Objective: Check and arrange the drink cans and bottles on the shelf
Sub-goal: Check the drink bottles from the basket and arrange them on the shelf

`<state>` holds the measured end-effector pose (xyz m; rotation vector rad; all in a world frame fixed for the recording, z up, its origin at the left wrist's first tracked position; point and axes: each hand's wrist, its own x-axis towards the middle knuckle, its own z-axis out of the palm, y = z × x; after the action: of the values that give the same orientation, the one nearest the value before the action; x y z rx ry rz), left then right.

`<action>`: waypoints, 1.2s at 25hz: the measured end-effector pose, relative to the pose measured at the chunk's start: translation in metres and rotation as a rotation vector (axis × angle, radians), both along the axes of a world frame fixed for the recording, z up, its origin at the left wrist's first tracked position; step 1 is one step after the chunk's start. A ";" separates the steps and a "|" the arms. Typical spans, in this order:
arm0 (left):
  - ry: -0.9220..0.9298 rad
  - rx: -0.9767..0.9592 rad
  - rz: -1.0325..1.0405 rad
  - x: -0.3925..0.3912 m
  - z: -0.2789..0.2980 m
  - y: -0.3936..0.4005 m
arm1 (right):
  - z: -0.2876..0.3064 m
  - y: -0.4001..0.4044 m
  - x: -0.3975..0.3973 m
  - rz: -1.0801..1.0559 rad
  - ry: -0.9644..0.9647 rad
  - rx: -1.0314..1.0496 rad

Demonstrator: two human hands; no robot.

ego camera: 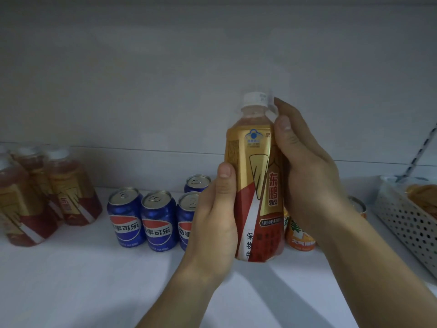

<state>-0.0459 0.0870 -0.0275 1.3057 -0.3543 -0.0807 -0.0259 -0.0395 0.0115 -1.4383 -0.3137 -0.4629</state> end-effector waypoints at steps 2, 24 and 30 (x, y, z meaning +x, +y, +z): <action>0.045 -0.030 0.013 0.001 -0.001 0.000 | -0.002 0.001 -0.001 -0.016 0.000 -0.012; 0.315 -0.077 -0.120 -0.001 0.007 0.009 | -0.007 -0.013 -0.002 0.151 0.176 0.141; 0.251 0.015 -0.136 -0.004 0.011 0.012 | -0.005 -0.008 -0.007 0.075 0.119 0.123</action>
<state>-0.0498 0.0991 -0.0162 1.2687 -0.2270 -0.3593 -0.0329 -0.0470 0.0063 -1.3237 -0.2385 -0.3284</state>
